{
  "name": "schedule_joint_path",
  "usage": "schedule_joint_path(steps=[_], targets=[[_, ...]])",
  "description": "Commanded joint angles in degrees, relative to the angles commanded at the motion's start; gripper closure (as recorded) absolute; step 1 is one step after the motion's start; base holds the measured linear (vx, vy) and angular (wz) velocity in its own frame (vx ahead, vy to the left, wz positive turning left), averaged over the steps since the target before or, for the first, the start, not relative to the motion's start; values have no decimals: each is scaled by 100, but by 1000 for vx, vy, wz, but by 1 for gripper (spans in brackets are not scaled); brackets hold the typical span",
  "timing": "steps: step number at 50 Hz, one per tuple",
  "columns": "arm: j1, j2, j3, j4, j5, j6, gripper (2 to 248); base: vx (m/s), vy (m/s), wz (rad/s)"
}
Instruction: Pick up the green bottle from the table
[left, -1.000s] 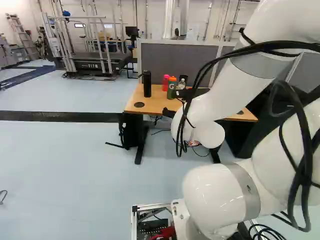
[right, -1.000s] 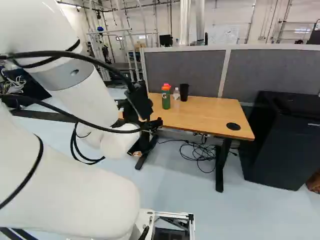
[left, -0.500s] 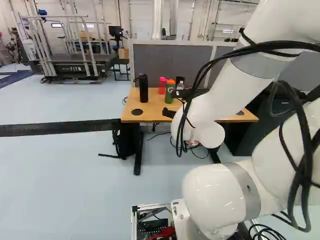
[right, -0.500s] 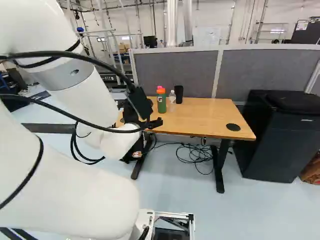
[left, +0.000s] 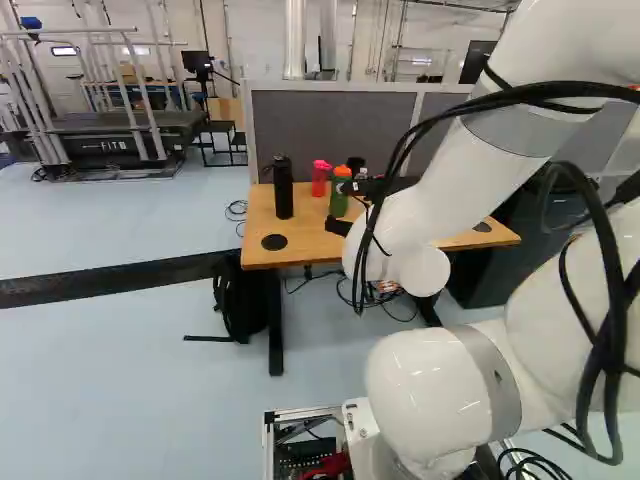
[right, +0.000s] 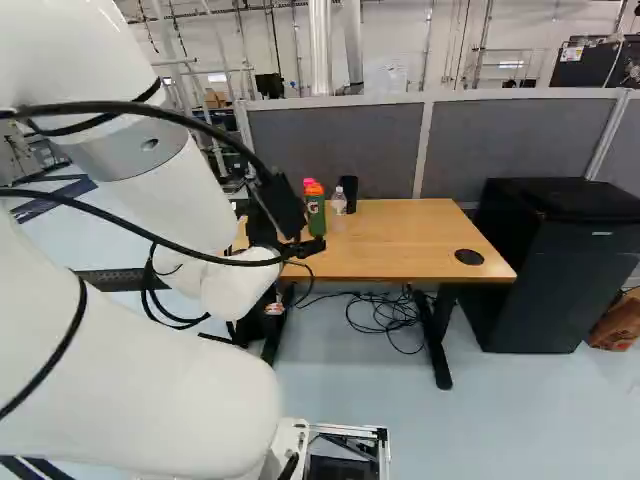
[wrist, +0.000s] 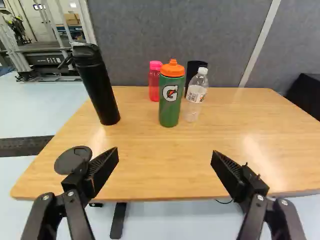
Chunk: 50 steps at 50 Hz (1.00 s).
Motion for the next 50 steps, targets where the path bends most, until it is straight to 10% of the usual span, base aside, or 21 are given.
schedule_joint_path(steps=[20, 50], targets=[[41, -36, -31, 0, 0, 0, 3, 154, 173, -28], [52, -641, -561, 85, -288, 0, 3, 4, 4, -1]])
